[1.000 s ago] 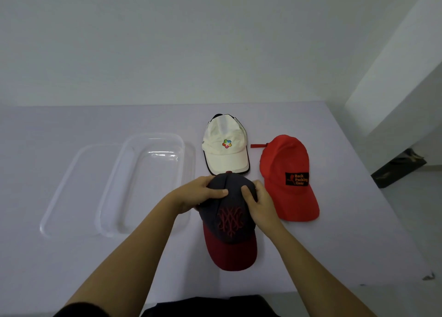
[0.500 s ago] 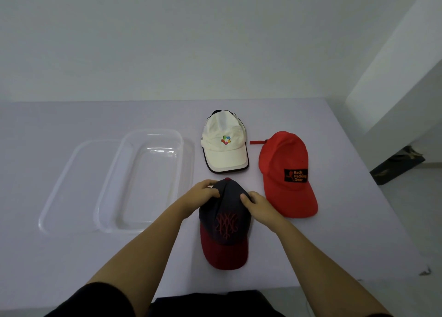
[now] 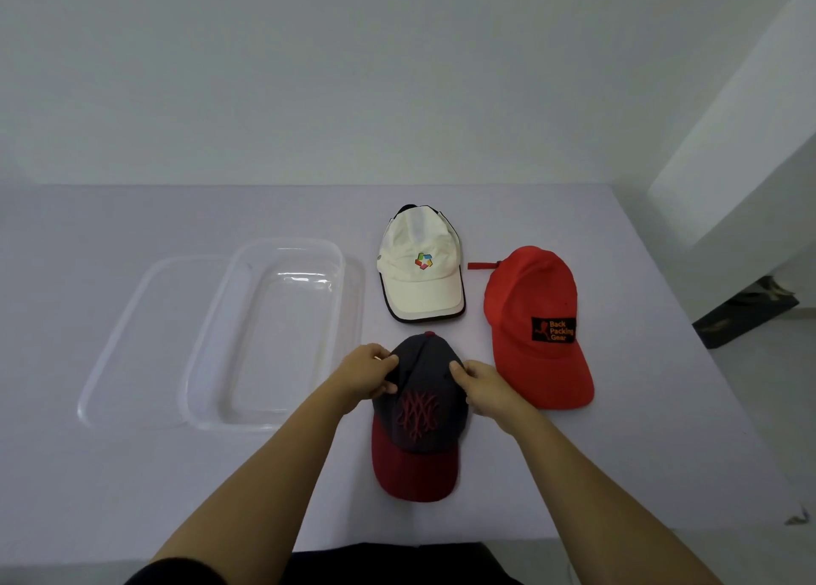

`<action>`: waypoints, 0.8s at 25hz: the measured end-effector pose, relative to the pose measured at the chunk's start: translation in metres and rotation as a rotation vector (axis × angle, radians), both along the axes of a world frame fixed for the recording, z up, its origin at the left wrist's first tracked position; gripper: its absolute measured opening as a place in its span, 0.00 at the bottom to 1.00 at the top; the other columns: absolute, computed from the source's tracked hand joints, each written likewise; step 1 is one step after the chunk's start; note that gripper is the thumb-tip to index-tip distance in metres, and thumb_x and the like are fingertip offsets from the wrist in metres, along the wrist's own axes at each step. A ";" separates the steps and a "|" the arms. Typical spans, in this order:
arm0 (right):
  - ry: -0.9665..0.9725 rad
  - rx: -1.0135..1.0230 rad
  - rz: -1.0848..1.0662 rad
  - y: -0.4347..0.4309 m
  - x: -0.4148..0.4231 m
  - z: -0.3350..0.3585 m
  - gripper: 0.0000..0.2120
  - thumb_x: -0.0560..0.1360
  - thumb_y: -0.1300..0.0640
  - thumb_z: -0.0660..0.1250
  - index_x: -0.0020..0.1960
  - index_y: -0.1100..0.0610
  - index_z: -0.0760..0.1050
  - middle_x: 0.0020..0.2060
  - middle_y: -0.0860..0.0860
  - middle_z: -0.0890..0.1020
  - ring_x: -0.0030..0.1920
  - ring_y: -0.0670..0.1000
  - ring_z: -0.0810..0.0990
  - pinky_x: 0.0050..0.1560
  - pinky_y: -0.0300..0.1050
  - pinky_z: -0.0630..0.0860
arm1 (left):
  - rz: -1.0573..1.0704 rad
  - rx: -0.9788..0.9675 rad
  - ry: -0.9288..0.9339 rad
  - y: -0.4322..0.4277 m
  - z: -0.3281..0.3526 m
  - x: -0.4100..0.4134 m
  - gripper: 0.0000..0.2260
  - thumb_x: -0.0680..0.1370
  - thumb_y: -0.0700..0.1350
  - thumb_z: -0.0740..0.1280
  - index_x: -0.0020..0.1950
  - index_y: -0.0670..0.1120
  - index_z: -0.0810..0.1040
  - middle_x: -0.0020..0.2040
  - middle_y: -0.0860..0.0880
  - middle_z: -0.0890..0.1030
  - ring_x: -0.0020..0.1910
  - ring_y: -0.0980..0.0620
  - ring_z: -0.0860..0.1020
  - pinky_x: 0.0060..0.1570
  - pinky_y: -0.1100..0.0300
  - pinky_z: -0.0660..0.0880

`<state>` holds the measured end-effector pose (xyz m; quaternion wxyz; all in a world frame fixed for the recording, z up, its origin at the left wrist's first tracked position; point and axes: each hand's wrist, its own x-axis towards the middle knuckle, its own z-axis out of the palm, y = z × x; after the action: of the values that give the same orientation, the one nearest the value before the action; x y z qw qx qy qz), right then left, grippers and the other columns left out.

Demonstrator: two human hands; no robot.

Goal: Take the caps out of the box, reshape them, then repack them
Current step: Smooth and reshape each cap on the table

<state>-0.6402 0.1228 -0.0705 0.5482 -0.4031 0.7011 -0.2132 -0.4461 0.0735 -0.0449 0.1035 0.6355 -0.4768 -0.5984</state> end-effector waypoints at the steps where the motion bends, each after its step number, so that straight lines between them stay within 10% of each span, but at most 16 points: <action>1: -0.002 -0.021 -0.031 -0.003 0.001 -0.002 0.14 0.79 0.48 0.58 0.41 0.56 0.68 0.31 0.50 0.69 0.30 0.47 0.68 0.32 0.41 0.68 | 0.042 -0.007 0.022 0.000 -0.003 0.001 0.08 0.80 0.45 0.60 0.50 0.41 0.72 0.36 0.46 0.76 0.27 0.54 0.77 0.26 0.66 0.71; 7: 0.208 -0.091 -0.004 -0.017 -0.004 0.001 0.18 0.78 0.48 0.61 0.34 0.56 0.65 0.32 0.51 0.72 0.33 0.49 0.74 0.52 0.59 0.78 | 0.133 -0.084 -0.031 -0.003 -0.014 0.010 0.11 0.80 0.45 0.61 0.39 0.42 0.72 0.25 0.48 0.78 0.27 0.54 0.76 0.33 0.63 0.72; 20: 0.079 -0.004 -0.053 -0.014 0.003 -0.001 0.14 0.79 0.47 0.57 0.38 0.53 0.66 0.36 0.49 0.70 0.36 0.47 0.72 0.42 0.46 0.78 | 0.109 -0.069 -0.036 -0.004 -0.014 0.006 0.14 0.77 0.52 0.65 0.43 0.41 0.75 0.30 0.46 0.77 0.29 0.53 0.76 0.35 0.62 0.73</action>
<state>-0.6369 0.1087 -0.0715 0.5133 -0.3938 0.7322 -0.2129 -0.4400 0.0697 -0.0587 0.1495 0.6672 -0.4635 -0.5636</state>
